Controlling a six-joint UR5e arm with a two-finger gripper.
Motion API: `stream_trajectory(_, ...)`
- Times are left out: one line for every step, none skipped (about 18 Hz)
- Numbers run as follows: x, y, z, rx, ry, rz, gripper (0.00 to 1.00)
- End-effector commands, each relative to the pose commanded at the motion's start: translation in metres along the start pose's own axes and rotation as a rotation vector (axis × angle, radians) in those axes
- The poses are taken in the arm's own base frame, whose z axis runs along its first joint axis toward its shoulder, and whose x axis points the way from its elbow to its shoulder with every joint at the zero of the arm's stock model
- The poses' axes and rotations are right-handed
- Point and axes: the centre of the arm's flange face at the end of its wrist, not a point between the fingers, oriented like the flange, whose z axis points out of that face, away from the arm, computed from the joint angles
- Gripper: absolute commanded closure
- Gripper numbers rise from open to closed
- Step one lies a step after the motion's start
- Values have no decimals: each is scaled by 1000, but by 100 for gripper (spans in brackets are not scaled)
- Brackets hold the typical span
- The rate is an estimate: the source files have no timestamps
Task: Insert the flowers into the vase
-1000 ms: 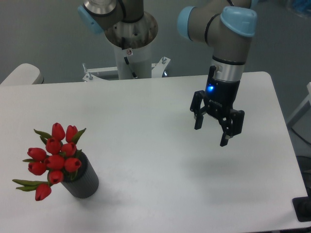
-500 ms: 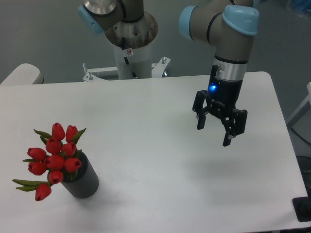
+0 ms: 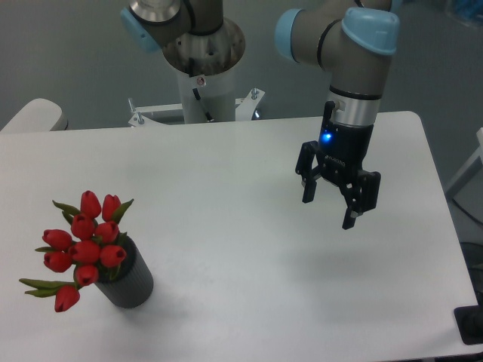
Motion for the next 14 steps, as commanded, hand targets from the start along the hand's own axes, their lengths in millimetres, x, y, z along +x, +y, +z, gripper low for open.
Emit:
stream_trajectory(0,1,-1,-2,-2,1,0)
stream_trajectory(0,1,0,-2,-1,2,0)
stream_trajectory(0,1,0,-4,-2,6,0)
stream_trajectory(-1,3,-1,-10,-2,9,0)
stream_trajectory(-1,2,-2,-12,-5,12,0)
stream_trajectory(-1,2,-1,-18,-4,13,0)
stream_trajectory(-1,3,-2,-28,-5,15,0)
stream_trajectory(-1,2,-3,-45,-6,19,0)
stream_trajectory(-1,4,-3,-61,-7,21,0)
stream_trajectory(-1,4,-3,-71,-8,25,0)
stream_trajectory(-1,4,-2,-74,-6,22,0)
stream_trajectory(-2,5,-3,-80,-9,22,0)
stream_trajectory(-4,5,-2,-92,-9,24,0)
stream_trajectory(-8,6,-5,-110,-17,31,0)
